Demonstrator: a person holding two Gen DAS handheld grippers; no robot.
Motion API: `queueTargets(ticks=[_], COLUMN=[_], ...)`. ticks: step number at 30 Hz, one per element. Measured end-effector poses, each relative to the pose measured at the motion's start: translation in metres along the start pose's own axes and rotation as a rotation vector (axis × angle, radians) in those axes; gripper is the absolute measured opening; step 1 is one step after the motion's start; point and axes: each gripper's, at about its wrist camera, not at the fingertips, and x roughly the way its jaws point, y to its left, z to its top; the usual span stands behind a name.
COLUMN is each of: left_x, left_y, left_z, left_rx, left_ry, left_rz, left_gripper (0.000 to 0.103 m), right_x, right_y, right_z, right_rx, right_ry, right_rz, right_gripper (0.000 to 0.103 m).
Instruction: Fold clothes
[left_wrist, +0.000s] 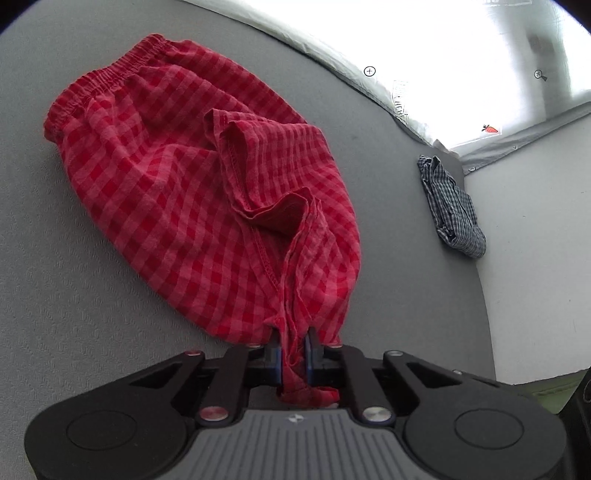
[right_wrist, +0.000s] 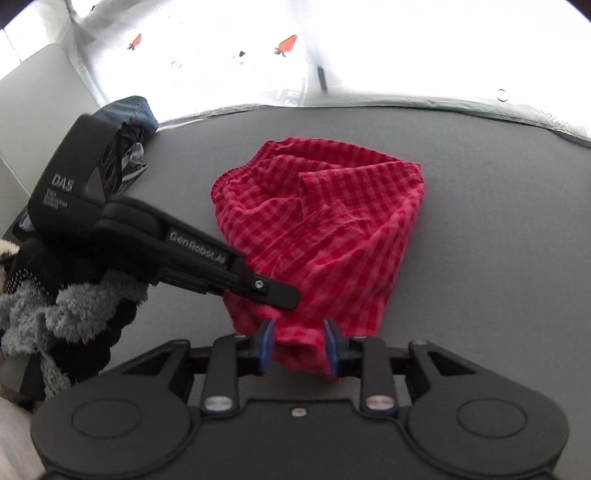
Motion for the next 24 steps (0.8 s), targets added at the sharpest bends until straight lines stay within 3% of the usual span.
queueTargets(ticks=[4, 11, 16, 24], left_x=[0.000, 0.000, -0.002, 0.003], left_y=[0.007, 0.016, 0.023, 0.028], left_z=[0.004, 0.008, 0.010, 0.011], left_rx=[-0.003, -0.022, -0.041, -0.048], left_ry=[-0.002, -0.016, -0.033, -0.014], left_rz=[0.019, 0.083, 0.100, 0.113], left_gripper=[0.012, 0.012, 0.012, 0.012], right_x=[0.005, 0.079, 0.124, 0.182], right_y=[-0.016, 0.021, 0.032, 0.047], right_z=[0.029, 0.086, 0.105, 0.115], right_rx=[0.064, -0.033, 0.020, -0.078], right_ry=[-0.063, -0.100, -0.021, 0.099], right_rz=[-0.087, -0.106, -0.058, -0.208], right_gripper=[0.037, 0.039, 0.042, 0.046])
